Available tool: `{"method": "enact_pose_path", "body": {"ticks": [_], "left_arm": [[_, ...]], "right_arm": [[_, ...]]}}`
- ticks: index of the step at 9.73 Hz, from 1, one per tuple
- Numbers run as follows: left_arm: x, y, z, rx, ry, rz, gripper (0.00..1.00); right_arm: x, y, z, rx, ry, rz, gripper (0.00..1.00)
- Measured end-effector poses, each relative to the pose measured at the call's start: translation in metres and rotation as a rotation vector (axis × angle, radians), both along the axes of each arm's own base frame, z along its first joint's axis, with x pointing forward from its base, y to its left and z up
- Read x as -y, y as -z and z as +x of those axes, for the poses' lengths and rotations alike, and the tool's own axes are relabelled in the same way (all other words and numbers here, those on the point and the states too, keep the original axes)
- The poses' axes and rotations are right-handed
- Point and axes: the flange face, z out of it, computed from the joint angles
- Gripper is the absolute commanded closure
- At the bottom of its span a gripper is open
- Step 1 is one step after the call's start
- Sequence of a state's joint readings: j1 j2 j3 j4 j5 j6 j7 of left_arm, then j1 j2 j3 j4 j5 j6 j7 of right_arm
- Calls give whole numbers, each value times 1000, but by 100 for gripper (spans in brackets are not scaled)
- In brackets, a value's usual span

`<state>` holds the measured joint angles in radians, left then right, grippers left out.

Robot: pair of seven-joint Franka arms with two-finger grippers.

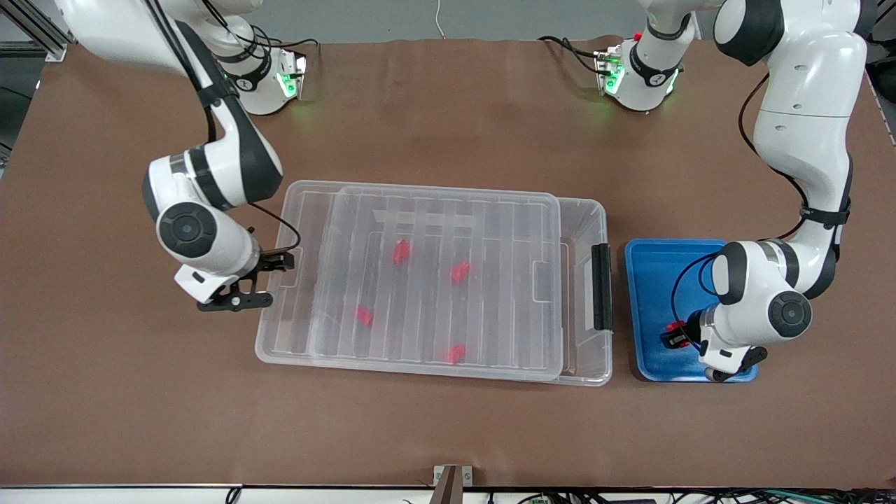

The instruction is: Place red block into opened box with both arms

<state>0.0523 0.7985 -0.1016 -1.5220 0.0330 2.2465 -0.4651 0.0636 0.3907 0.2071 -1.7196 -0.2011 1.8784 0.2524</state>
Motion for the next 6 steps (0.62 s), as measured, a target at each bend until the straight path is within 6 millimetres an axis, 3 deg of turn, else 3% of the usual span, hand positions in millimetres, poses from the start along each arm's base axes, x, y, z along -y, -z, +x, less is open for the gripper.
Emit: {"method": "enact_pose_path", "body": {"ticks": [2,3,4,6], "left_arm": [[4,-11,4,22,21,12,100],[10,-38,10,52,35,13,100],[24,-79,12,68,55,6,100],[73,-175,0,99,127,-8,100]], "right_arm": [[51,-5,5,-28,39,-4,0],[67,-7,5,-42,62,-8,0],[77,-8,4,-52,77,-12,0],[90,-7,5,-60,97,-23,0]]}}
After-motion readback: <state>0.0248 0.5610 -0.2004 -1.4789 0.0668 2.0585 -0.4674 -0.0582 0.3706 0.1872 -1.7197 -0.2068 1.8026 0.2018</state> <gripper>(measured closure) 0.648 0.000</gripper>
